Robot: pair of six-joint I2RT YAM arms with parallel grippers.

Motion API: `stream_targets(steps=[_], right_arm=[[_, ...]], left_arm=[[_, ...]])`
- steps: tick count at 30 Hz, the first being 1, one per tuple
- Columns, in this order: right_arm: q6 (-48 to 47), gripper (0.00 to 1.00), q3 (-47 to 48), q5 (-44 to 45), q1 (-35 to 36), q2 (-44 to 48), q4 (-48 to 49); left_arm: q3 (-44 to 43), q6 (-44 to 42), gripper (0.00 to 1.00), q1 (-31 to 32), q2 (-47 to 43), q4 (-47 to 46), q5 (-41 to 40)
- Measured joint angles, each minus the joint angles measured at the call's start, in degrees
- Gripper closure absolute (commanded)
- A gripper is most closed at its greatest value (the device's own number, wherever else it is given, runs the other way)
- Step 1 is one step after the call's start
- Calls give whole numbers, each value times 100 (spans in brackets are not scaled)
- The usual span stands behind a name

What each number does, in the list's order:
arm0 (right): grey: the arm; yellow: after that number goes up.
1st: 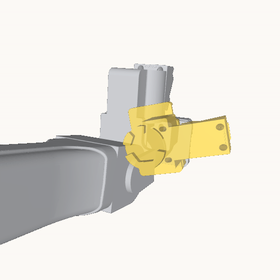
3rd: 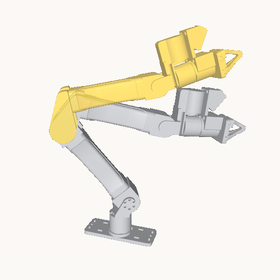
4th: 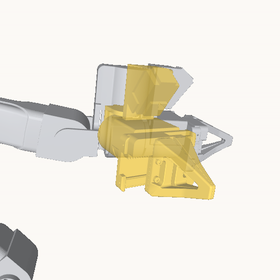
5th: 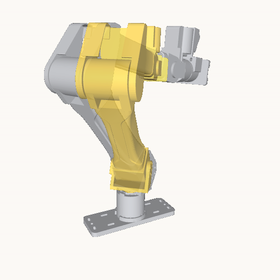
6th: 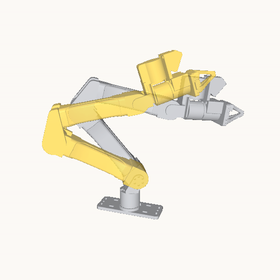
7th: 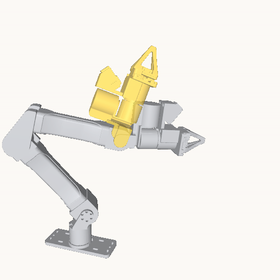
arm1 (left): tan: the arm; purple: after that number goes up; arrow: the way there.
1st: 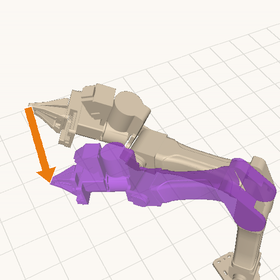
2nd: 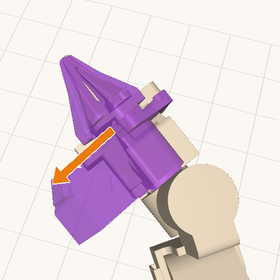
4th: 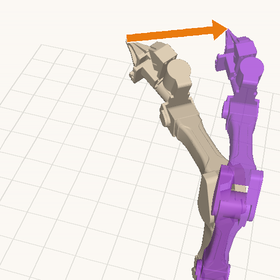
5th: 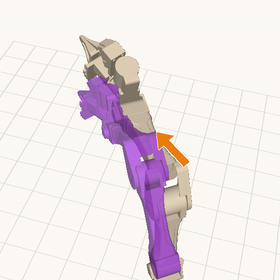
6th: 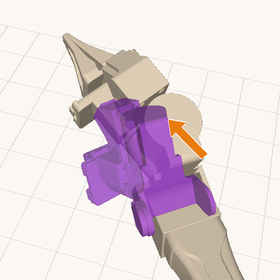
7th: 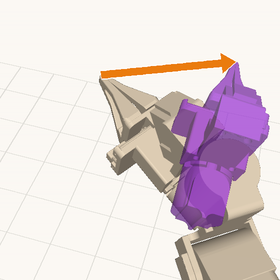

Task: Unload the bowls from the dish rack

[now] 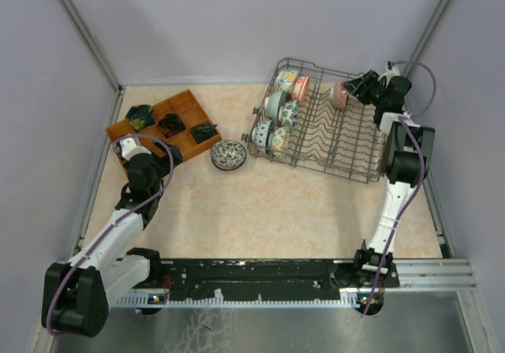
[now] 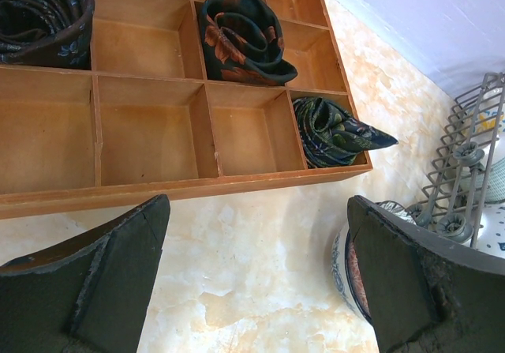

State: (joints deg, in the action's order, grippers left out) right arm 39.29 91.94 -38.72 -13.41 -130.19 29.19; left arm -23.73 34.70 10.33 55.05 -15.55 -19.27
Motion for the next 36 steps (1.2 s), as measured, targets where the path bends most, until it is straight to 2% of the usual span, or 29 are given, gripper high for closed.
stream_targets(steps=[17, 23, 28, 33, 36], right_arm=[[256, 60, 11, -317, 66, -103, 175], [319, 71, 85, -396, 94, -295, 254], [409, 89, 87, -494, 94, -341, 393], [525, 93, 85, -538, 109, -341, 531], [610, 99, 68, -573, 142, -341, 647]], left_arm=[[9, 2, 1, 0, 0, -37, 46], [9, 2, 1, 0, 4, -52, 50], [9, 2, 1, 0, 24, -81, 68], [9, 2, 1, 0, 26, -83, 74], [9, 2, 1, 0, 26, -83, 76]])
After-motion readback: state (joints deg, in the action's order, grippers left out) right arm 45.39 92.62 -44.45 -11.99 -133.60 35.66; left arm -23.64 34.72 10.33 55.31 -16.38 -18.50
